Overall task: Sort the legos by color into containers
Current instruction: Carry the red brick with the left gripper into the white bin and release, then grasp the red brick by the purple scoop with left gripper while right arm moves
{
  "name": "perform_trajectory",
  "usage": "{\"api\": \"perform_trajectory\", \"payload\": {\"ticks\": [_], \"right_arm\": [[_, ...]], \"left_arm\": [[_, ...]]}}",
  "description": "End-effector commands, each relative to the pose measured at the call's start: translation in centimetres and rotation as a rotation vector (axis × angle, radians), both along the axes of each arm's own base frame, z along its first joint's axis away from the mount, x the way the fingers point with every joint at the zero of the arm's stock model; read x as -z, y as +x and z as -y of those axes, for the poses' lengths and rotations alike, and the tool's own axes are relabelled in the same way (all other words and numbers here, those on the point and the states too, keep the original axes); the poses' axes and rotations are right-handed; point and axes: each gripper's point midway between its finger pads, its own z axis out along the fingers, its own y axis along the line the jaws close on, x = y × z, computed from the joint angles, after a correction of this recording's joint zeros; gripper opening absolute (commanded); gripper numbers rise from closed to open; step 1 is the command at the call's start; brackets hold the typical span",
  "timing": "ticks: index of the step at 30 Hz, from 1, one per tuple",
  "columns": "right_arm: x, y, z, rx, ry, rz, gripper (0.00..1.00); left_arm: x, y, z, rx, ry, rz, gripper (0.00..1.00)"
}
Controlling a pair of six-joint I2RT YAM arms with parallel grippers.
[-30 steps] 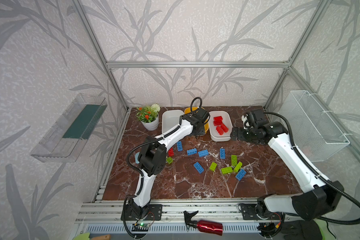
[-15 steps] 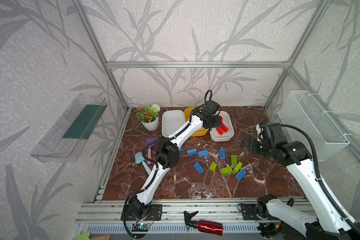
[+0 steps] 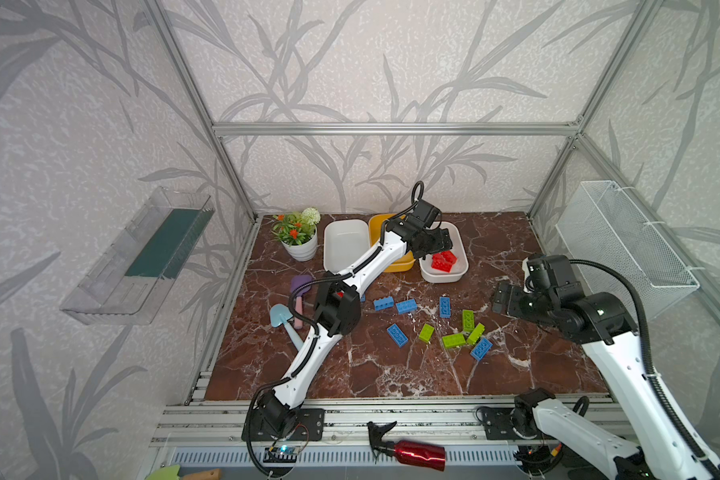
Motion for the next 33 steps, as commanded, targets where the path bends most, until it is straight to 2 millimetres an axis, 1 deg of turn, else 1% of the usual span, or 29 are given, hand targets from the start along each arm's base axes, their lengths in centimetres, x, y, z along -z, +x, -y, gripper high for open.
{"api": "perform_trajectory", "payload": {"ticks": [1,5,7,9,10,12,14,15,16,17,18,19,22,23,25,28,31,33], "right_arm": [[-0.8,0.1,0.0,-0.005,-0.008,0.007,0.99],[-1.0,0.3,-0.2,-0.024,-0.011,0.01,0.99],[-0.9,0.6,-0.4,-0.036,-0.01,0.009,0.99],[-0.7,1.1,-0.8,-0.049,0.001,0.009,0.99],[-0.6,1.4,-1.2,-0.06,0.011,0.007,0.99],[-0.5,2.1,-2.0,-0.081,0.033,0.006,0.99],[-0.3,2.9,-2.9,-0.108,0.059,0.005,0.99],[-0.3,3.3,-3.4,-0.122,0.069,0.006,0.99],[-0.2,3.7,-3.9,-0.139,0.076,0.006,0.99],[-0.2,4.1,-4.3,-0.153,0.078,0.006,0.99],[-0.2,4.4,-4.8,-0.171,0.076,0.007,0.99],[0.0,4.7,-5.4,-0.193,0.071,0.004,0.99],[0.3,5.5,-7.5,-0.252,0.064,-0.004,0.99],[0.5,5.7,-8.2,-0.271,0.064,-0.01,0.99],[0.8,6.0,-10.0,-0.315,0.068,-0.021,0.99],[1.2,6.3,-12.6,-0.382,0.068,-0.039,0.99],[1.5,6.2,-14.9,-0.442,0.066,-0.053,0.99],[1.7,6.1,-16.0,-0.469,0.07,-0.06,0.99]], "left_arm": [[-1.7,1.2,-0.1,-0.012,-0.014,0.062,0.95],[-2.9,1.5,-1.0,-0.028,0.004,0.088,0.95],[-3.7,1.1,-2.0,-0.031,0.04,0.103,0.95],[-4.1,0.5,-3.3,-0.041,0.087,0.11,0.95],[-4.8,0.3,-4.3,-0.06,0.101,0.119,0.95],[-5.3,-0.5,-6.2,-0.098,0.114,0.118,0.95],[-4.4,-1.7,-8.8,-0.153,0.13,0.09,0.95],[-4.3,-2.3,-10.3,-0.185,0.132,0.084,0.95],[-3.7,-3.2,-11.7,-0.214,0.141,0.075,0.95],[-3.7,-3.9,-13.0,-0.242,0.147,0.075,0.95],[-2.9,-5.0,-14.8,-0.276,0.174,0.061,0.95],[-2.6,-6.1,-16.4,-0.311,0.199,0.049,0.95],[-0.7,-9.4,-21.1,-0.391,0.313,0.018,0.95],[-0.6,-10.2,-22.3,-0.407,0.335,0.018,0.95],[0.8,-12.1,-24.8,-0.44,0.391,-0.005,0.95],[2.5,-14.2,-28.1,-0.486,0.449,-0.038,0.94],[4.1,-15.3,-30.8,-0.524,0.522,-0.053,0.94],[5.0,-15.6,-31.9,-0.529,0.548,-0.067,0.93]]}}
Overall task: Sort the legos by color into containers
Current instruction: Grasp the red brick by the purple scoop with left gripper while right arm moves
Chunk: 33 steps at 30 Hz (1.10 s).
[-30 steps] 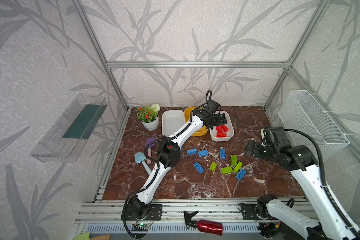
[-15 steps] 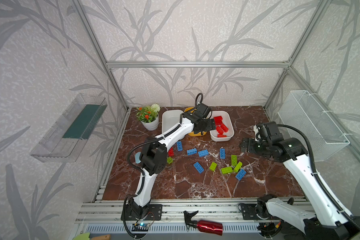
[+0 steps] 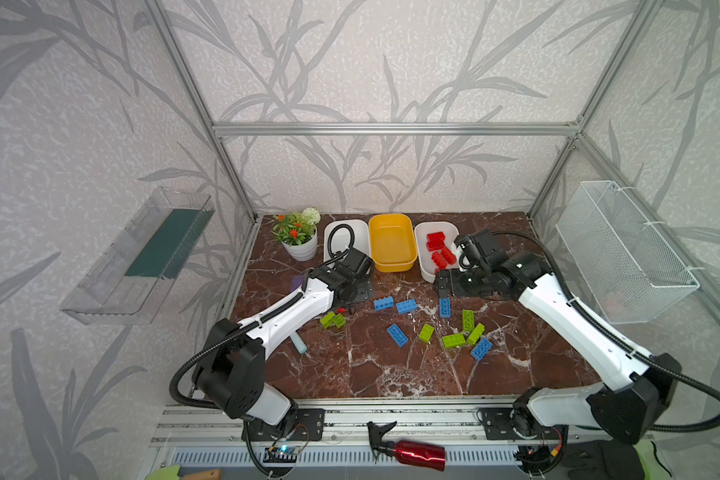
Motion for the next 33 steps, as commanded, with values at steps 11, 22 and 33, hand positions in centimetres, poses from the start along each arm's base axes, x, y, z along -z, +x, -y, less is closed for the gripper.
{"api": "perform_trajectory", "payload": {"ticks": [11,22,33], "right_arm": [[-1.5,0.3,-3.0,-0.075,0.018,0.032,0.99],[-1.0,-0.2,-1.7,-0.034,-0.012,0.028,0.99],[-0.1,-0.8,-0.2,0.011,-0.051,0.023,0.99]], "left_arm": [[2.4,2.0,-4.1,-0.015,0.082,-0.021,0.9],[5.7,3.7,-2.9,0.063,0.058,-0.099,0.77],[8.3,4.5,-3.0,0.078,0.037,-0.172,0.44]]}}
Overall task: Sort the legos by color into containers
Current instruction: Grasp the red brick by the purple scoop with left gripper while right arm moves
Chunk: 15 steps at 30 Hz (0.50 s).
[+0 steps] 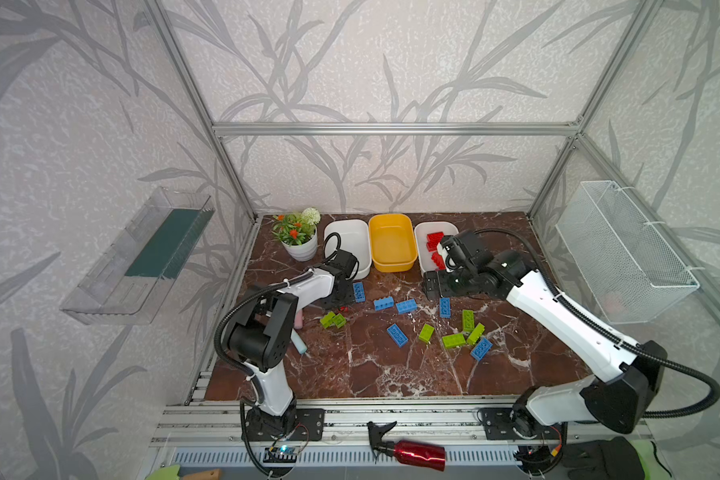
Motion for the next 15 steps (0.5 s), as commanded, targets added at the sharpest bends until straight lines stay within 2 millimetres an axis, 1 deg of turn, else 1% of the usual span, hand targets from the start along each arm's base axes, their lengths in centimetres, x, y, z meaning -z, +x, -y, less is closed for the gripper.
{"api": "perform_trajectory", "payload": {"ticks": [1,3,5,8,10,15], "right_arm": [[-0.1,-0.8,1.2,0.031,-0.018,0.003,0.99],[0.1,-0.8,1.3,0.032,-0.021,0.001,0.99],[0.0,-0.7,1.4,0.038,-0.023,0.003,0.99],[-0.4,-0.4,1.5,0.042,-0.024,0.016,0.99],[-0.7,-0.3,1.7,0.045,-0.023,0.027,0.99],[-1.1,0.2,1.6,0.046,-0.01,0.047,0.99]], "left_arm": [[-0.5,0.9,0.4,0.021,-0.021,0.004,0.41],[-0.4,1.0,0.4,0.022,-0.027,-0.003,0.38],[-0.6,1.1,0.5,0.023,-0.027,-0.016,0.32],[-1.7,1.1,0.9,0.036,-0.042,-0.019,0.23],[-3.2,1.0,0.8,0.034,-0.044,-0.008,0.19],[-8.0,0.9,0.8,0.033,-0.066,0.059,0.19]]}}
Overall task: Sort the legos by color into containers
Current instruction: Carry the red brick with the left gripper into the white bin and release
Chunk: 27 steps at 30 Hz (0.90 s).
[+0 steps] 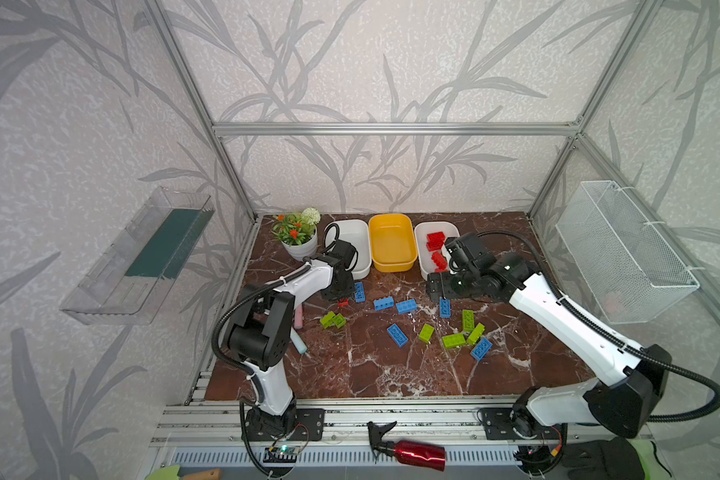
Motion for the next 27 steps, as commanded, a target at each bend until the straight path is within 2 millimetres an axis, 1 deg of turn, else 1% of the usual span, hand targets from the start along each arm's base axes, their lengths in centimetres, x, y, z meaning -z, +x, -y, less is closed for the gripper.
{"api": "perform_trajectory", "payload": {"ticks": [1,4,7,10,12,14,15,17,18,20,21,23,27], "right_arm": [[-1.3,0.2,0.4,0.009,0.012,0.043,0.99],[-1.4,0.4,0.5,0.012,0.02,0.064,0.99],[-1.7,0.5,1.0,0.022,0.033,0.082,0.99],[-2.1,0.5,2.0,0.042,0.035,0.099,0.99],[-2.3,0.1,2.8,0.06,0.037,0.11,0.99],[-2.4,-0.3,4.0,0.085,0.037,0.119,0.99],[-2.5,-0.7,4.6,0.097,0.035,0.123,0.99],[-2.5,-1.4,5.8,0.123,0.026,0.127,0.99],[-2.5,-1.7,6.4,0.135,0.023,0.128,0.99],[-2.5,-2.6,7.5,0.157,0.018,0.132,0.99],[-2.5,-2.9,8.0,0.166,0.016,0.13,0.99],[-2.4,-3.7,8.9,0.185,0.016,0.129,0.99],[-2.5,-5.0,10.1,0.203,0.021,0.137,0.99]], "left_arm": [[-5.2,0.0,0.2,0.006,-0.033,0.064,0.19],[-8.0,1.1,1.6,0.023,-0.099,0.108,0.19],[-10.2,2.8,4.1,0.053,-0.171,0.142,0.19],[-12.2,4.8,7.5,0.1,-0.213,0.176,0.19],[-13.0,5.8,10.4,0.146,-0.24,0.188,0.19],[-13.4,6.8,13.6,0.203,-0.259,0.19,0.19],[-13.6,7.2,15.1,0.23,-0.267,0.192,0.19],[-13.3,7.9,18.1,0.28,-0.276,0.18,0.19],[-13.3,8.4,19.3,0.297,-0.284,0.183,0.19],[-12.8,9.1,21.7,0.326,-0.303,0.177,0.2],[-12.8,9.5,22.5,0.334,-0.314,0.181,0.2],[-11.8,10.1,24.1,0.338,-0.35,0.17,0.2],[-10.4,10.7,26.3,0.326,-0.42,0.148,0.2]]}}
